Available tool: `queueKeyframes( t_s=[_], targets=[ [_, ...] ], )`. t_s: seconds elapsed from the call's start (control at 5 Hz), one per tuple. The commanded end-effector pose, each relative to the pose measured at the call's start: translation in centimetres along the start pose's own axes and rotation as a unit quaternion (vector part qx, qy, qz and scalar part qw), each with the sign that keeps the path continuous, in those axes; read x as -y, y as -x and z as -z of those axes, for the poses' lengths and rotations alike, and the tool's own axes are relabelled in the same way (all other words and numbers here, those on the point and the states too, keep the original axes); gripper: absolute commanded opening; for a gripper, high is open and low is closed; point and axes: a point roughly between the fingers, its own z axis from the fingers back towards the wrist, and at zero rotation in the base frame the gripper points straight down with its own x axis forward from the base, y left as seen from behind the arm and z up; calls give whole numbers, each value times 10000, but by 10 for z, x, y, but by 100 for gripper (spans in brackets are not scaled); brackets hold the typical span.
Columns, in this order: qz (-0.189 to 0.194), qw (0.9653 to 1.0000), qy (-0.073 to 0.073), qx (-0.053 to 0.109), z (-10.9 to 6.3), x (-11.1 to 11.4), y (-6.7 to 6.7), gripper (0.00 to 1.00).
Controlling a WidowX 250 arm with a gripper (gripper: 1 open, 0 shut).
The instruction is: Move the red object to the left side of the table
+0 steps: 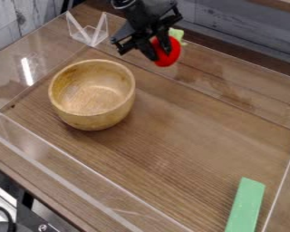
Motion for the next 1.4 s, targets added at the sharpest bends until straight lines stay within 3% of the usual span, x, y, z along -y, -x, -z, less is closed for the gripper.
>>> queueKeyframes(
  t_s=[0.0,0.4,0.6,1.0,1.2],
  targets=[
    [195,9994,161,220,-4,9,-6,0],
    [209,9994,217,168,-27,-24,-24,0],
    [386,9990,222,89,-29,-32,-23,0],
    [739,9970,210,-67,-51,-63,-28,0],
    [961,9950,174,-193,-49,-72,-27,0]
  ],
)
